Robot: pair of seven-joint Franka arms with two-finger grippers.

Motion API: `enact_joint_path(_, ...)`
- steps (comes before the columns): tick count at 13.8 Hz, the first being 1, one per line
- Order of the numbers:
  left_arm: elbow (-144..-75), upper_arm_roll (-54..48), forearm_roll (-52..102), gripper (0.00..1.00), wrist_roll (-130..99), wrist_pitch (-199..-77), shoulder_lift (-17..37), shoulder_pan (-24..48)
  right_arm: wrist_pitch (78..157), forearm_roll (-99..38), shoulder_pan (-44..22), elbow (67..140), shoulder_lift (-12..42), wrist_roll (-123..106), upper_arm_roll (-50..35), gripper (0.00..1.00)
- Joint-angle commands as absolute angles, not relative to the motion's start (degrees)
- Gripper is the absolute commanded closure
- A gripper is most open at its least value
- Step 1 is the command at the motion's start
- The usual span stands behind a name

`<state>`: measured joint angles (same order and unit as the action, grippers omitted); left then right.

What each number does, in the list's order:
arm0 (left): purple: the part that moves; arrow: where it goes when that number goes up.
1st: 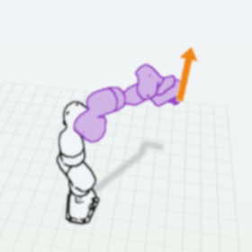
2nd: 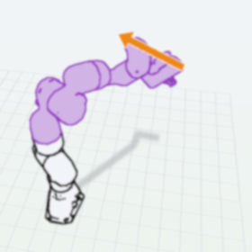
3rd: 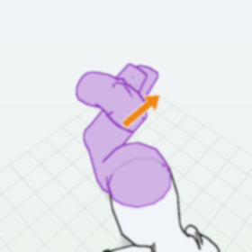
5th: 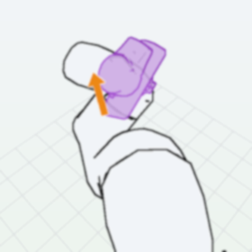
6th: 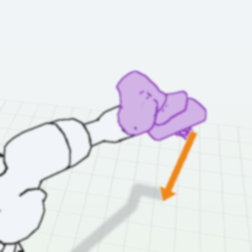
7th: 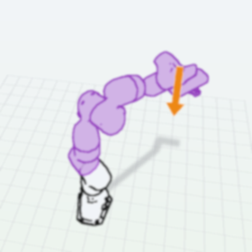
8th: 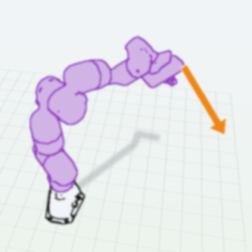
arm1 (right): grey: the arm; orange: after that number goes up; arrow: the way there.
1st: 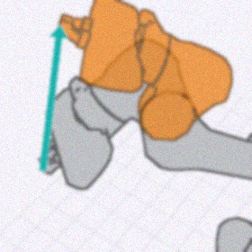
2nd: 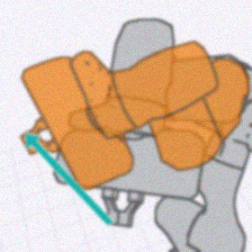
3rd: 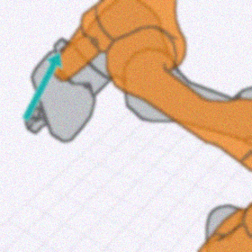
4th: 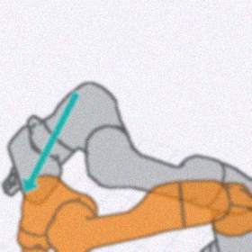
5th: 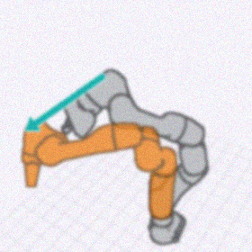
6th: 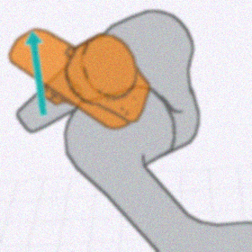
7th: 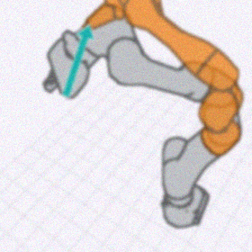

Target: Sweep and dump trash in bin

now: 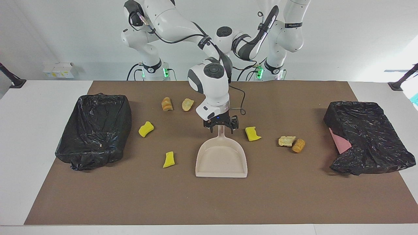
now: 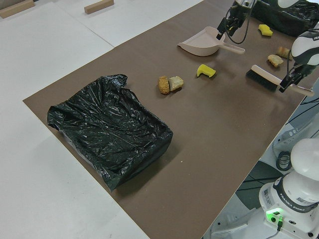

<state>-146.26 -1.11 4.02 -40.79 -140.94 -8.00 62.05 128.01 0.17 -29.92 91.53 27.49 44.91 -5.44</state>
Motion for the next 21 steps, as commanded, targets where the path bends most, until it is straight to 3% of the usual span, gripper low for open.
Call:
enact_joint_path(1,-146.8,0.2,4.1,0.12,-41.9,-141.2,-9.0,63.7,129.7,-0.7,-30.8,94.4,26.5,45.5,-5.4,0.17)
enact_joint_path(3,-146.3,0.3,4.1,0.37,-43.4,-139.4,-10.3,63.6,129.4,-0.8,-30.8,95.4,25.9,45.4,-5.5,0.48)
enact_joint_path(5,-146.4,0.3,4.1,0.66,-44.7,-139.1,-10.6,63.6,129.0,-0.8,-30.8,97.2,25.0,45.7,-6.2,0.54)
enact_joint_path(6,-146.4,0.2,4.1,1.00,-46.0,-139.0,-10.6,63.6,129.1,-0.8,-30.8,98.0,24.7,45.6,-6.2,0.66)
enact_joint_path(7,-146.3,0.2,4.1,1.00,-48.6,-138.7,-10.6,63.6,129.0,-0.8,-30.8,98.5,24.3,45.4,-6.2,0.89)
enact_joint_path(8,-146.2,0.3,4.1,1.00,-49.3,-138.0,-10.7,63.5,128.9,-0.8,-30.7,98.7,24.3,44.9,-6.2,1.00)
enact_joint_path(11,-146.2,0.6,4.1,1.00,-51.7,-132.7,-13.3,62.4,129.0,-4.8,-29.9,98.1,24.6,41.2,-7.0,1.00)
enact_joint_path(17,-146.1,0.6,3.5,1.00,-54.0,-121.7,-21.6,48.7,128.4,-5.2,-25.7,96.7,23.2,17.8,-6.9,1.00)
enact_joint_path(21,-142.8,0.5,-1.2,1.00,-52.3,-112.1,-25.4,38.3,121.3,-5.3,-22.0,96.9,20.0,1.0,-6.9,1.00)
